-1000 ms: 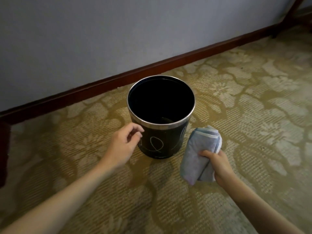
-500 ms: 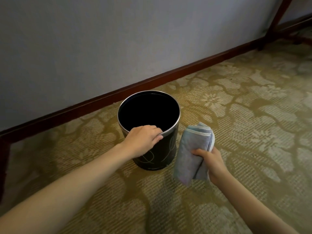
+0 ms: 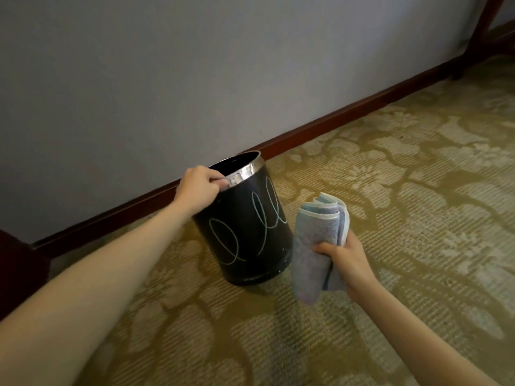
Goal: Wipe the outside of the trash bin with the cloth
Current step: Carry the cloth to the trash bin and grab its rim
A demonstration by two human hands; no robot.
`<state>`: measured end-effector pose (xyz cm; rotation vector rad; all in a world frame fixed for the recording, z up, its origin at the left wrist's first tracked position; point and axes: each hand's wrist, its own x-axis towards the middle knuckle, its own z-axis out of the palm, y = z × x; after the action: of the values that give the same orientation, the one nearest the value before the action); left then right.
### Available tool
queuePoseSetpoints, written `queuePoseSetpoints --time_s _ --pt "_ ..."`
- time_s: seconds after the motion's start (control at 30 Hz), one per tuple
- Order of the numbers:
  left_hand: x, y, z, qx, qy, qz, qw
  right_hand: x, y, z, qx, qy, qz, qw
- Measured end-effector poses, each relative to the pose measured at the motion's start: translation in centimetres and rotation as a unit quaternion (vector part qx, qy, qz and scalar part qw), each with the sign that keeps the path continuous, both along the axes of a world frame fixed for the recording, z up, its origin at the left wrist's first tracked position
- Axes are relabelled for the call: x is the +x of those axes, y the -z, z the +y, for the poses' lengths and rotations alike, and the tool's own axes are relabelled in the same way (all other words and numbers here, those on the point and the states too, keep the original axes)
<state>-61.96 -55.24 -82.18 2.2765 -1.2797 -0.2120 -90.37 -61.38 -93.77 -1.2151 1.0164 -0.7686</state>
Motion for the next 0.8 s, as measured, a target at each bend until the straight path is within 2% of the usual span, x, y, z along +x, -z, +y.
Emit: queuePoseSetpoints --time_s 0.23,0.4,0.57,0.8 --pt "5.7 -0.2 -1.8 -0.048 -0.105 0.075 0.99 5.0 -2.5 -3.0 -0.105 -0.045 0.099 0.988" --pt "9.3 0.9 -1.7 -0.093 -0.161 0.118 0.975 10.1 -4.7 -6.0 -0.219 -0.049 0.182 0.957" --pt "12.4 1.8 -1.5 -0.097 -0.122 0.15 0.976 14.3 -6.3 -7.2 -0.286 -0.059 0.292 0.911" --pt "14.3 2.5 -0.5 -0.08 -0.069 0.139 0.985 17.2 -5.3 -4.8 -0.255 -0.059 0.357 0.897"
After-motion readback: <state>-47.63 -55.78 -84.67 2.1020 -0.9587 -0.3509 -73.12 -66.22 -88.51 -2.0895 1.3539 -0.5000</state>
